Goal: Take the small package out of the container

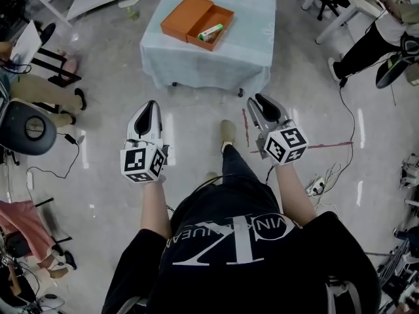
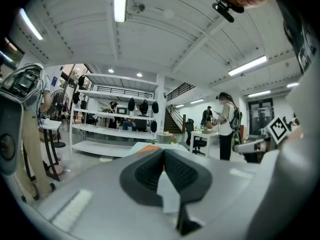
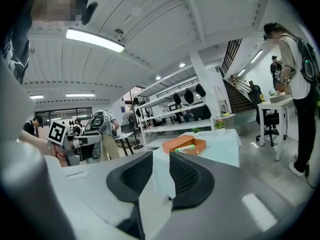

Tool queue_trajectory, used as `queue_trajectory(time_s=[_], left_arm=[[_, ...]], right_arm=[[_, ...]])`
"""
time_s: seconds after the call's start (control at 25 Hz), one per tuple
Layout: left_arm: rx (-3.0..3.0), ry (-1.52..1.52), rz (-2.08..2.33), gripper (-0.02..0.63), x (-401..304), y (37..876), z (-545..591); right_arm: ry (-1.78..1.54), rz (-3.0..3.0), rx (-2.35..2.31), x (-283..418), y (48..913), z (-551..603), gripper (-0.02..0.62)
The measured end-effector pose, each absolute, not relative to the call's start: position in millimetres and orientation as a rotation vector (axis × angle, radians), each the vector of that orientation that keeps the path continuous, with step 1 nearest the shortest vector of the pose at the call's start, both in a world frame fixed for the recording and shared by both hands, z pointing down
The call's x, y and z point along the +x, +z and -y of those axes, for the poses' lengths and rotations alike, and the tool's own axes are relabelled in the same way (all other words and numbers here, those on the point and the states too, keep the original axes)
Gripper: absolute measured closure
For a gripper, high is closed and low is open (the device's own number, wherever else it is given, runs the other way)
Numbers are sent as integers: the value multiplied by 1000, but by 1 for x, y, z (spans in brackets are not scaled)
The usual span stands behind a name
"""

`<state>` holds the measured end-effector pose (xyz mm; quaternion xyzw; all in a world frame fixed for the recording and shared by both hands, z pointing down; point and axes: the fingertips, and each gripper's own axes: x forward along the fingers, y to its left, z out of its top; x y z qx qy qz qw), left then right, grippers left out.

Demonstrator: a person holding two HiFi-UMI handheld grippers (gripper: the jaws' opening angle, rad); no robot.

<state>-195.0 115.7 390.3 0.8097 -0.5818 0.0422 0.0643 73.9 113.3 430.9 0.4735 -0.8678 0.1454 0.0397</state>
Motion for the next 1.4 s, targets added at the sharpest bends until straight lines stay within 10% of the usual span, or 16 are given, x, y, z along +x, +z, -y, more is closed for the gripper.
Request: queue_trajectory(time_s=[1.4], left_arm=[[2258, 218, 1828, 606, -149, 430, 163]], right_arm=[[476, 2658, 936, 62, 488, 197, 485]])
